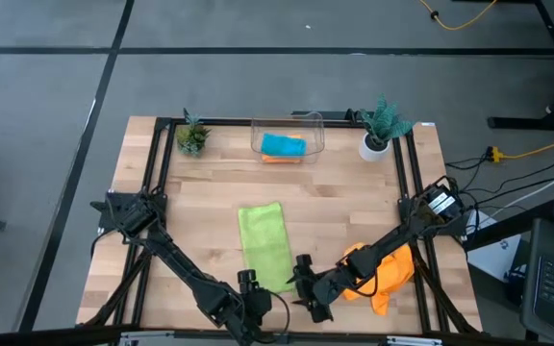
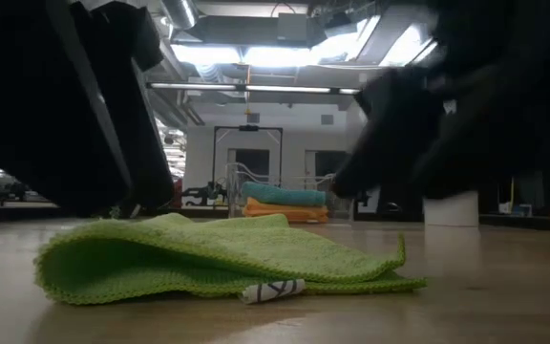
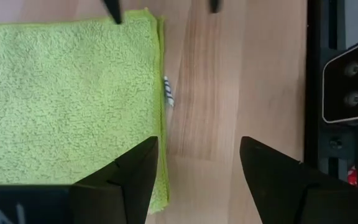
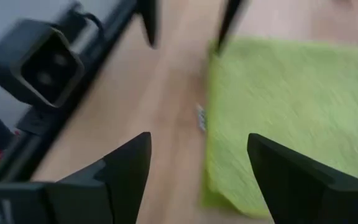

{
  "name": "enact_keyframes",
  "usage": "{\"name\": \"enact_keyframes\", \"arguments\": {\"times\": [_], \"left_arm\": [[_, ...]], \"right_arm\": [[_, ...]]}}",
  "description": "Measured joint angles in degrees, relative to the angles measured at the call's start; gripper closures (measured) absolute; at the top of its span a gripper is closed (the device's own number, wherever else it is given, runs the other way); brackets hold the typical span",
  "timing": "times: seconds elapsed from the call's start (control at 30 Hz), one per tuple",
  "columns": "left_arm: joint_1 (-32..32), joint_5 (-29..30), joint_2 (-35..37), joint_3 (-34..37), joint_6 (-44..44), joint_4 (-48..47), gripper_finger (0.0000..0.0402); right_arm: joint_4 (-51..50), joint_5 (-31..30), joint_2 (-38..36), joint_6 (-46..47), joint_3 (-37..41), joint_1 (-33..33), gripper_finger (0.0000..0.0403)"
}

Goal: Fold microfiber towels
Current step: Fold the green towel

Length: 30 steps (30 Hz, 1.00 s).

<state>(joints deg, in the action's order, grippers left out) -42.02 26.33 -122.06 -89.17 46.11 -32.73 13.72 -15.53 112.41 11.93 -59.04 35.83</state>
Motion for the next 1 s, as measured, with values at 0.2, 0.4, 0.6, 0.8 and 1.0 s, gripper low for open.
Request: {"name": "enact_keyframes", "arguments": {"times": [0.2, 0.4, 0.6, 0.8, 1.0], "left_arm": [[-0.02, 0.06, 0.00, 0.00, 3.41, -5.12, 0.0182], [-0.02, -0.22, 0.00, 0.00, 4.48, -6.51, 0.0182], [-0.02, -1.14, -0.48, 0.34, 4.35, -6.24, 0.0182], [0.22, -4.35, -0.46, 3.11, 4.53, -4.59, 0.0182], [0.32, -4.19, -0.24, 4.48, 4.72, -2.54, 0.0182]], "right_arm": [[-0.52, 0.06, 2.79, -1.47, -1.49, -0.08, 0.0135], [-3.89, -1.04, 3.43, 0.98, -1.49, 0.02, 0.0135], [-4.98, -1.05, 3.43, 1.29, -1.51, -0.04, 0.0135], [-6.10, 1.04, 3.42, 2.68, -1.56, -0.04, 0.0135], [-7.46, -0.19, 3.35, 4.48, -1.65, 0.00, 0.0140]]}}
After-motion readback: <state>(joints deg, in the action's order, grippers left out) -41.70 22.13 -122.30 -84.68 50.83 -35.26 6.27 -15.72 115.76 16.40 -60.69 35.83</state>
